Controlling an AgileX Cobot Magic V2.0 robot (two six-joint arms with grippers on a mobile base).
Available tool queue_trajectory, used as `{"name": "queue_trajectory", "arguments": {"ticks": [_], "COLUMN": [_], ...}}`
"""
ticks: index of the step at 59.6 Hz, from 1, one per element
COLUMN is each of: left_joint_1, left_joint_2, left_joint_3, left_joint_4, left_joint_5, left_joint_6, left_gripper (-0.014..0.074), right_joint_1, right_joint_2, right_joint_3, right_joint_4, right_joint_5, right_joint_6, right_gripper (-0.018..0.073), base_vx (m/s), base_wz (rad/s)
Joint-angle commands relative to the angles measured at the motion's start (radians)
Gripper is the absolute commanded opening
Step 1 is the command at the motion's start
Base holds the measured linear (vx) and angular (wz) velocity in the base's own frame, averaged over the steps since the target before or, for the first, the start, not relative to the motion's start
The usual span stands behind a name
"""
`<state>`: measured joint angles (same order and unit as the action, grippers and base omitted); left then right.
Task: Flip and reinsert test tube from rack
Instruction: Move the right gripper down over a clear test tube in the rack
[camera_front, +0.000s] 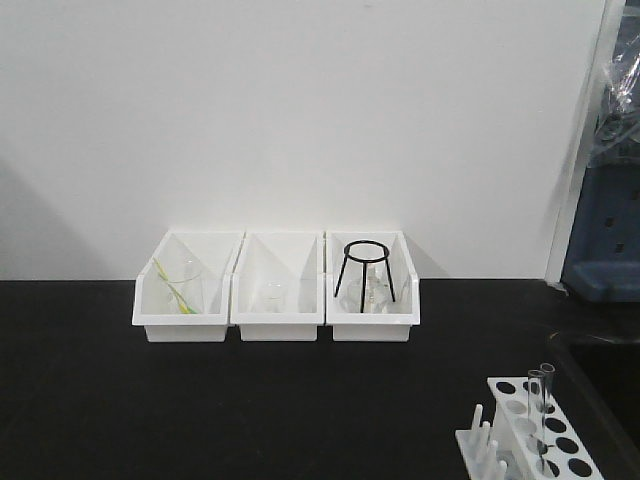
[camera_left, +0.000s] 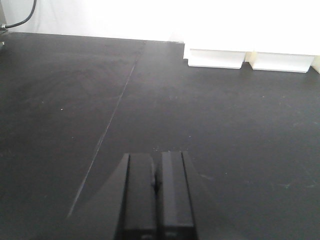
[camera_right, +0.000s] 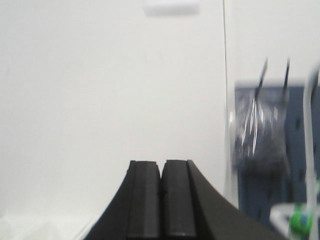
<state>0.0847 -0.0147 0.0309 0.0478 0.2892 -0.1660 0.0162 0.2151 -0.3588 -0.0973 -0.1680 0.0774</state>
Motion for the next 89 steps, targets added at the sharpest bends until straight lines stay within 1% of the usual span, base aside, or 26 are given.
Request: {"name": "queue_trajectory", "arguments": {"ticks": [1,7,11,15,22,30,36,41,47,51,57,60,64,70,78,79,89], "left_joint_1": [-0.007,-0.007,-0.007,-0.007,-0.007,-0.007,-0.007,-0.007,-0.007,-0.007,-0.007,-0.007,-0.007,-0.007,-0.007,-0.007,-0.007], "left_joint_2": [-0.011,-0.011,-0.011,-0.011,-0.011,-0.011,-0.011,-0.011,-0.011,-0.011,-0.011,-0.011,-0.011,-0.011,-0.011,-0.011,-0.011], "left_joint_3": [0.001,0.001,0.001,0.001,0.001,0.001,0.001,0.001,0.001,0.001,0.001,0.001,0.001,0.001,0.001,0.001,0.001], "left_joint_4": [-0.004,-0.004,-0.004,-0.004,-0.004,-0.004,-0.004,-0.004,-0.004,-0.004,-0.004,-0.004,-0.004,-0.004,-0.004,-0.004,-0.004], "left_joint_5": [-0.087,-0.087,-0.087,-0.087,-0.087,-0.087,-0.087,-0.087,-0.087,-0.087,-0.087,-0.087,-0.087,-0.087,-0.087,-0.087,-0.087], "left_joint_6": [0.0,0.0,0.0,0.0,0.0,0.0,0.0,0.0,0.0,0.0,0.0,0.0,0.0,0.0,0.0,0.0,0.0], "left_gripper": [-0.0006,-0.0006,-0.0006,-0.0006,-0.0006,-0.0006,-0.0006,-0.0006,-0.0006,-0.0006,-0.0006,-0.0006,-0.0006,-0.0006,-0.0006,-0.0006,-0.0006], "right_joint_1": [-0.006,-0.006,-0.006,-0.006,-0.006,-0.005,-0.005,-0.005,-0.005,-0.005,-0.005,-0.005,-0.004,-0.004,-0.004,-0.004,-0.004], "right_joint_2": [0.24,0.437,0.544,0.617,0.685,0.702,0.702,0.702,0.702,0.702,0.702,0.702,0.708,0.749,0.863,0.945,1.129], "right_joint_3": [-0.161,-0.268,-0.3,-0.311,-0.311,-0.308,-0.307,-0.307,-0.307,-0.307,-0.307,-0.307,-0.296,-0.218,-0.036,0.027,0.036], "right_joint_4": [0.008,0.008,0.003,0.003,0.003,0.003,-0.004,-0.004,0.003,0.003,0.007,0.011,0.008,-0.01,-0.05,-0.05,-0.051], "right_joint_5": [-0.062,-0.05,-0.049,-0.085,-0.136,-0.135,-0.136,-0.136,-0.138,-0.14,-0.152,-0.164,-0.17,-0.248,-0.497,-0.629,-0.795], "right_joint_6": [-0.059,-0.026,-0.022,-0.022,-0.028,-0.029,-0.029,-0.029,-0.029,-0.029,-0.024,-0.017,0.017,0.046,0.049,0.05,0.049], "right_gripper": [-0.0008,-0.0008,-0.0008,-0.0008,0.0001,0.0052,0.0136,0.0248,0.0431,0.0529,0.0613,0.0625,0.0622,0.0599,0.0552,0.0532,0.0512], "base_vx": [0.0,0.0,0.0,0.0,0.0,0.0,0.0,0.0,0.0,0.0,0.0,0.0,0.0,0.0,0.0,0.0,0.0], "base_wz": [0.0,-0.02,-0.01,0.0,0.0,0.0,0.0,0.0,0.0,0.0,0.0,0.0,0.0,0.0,0.0,0.0,0.0]}}
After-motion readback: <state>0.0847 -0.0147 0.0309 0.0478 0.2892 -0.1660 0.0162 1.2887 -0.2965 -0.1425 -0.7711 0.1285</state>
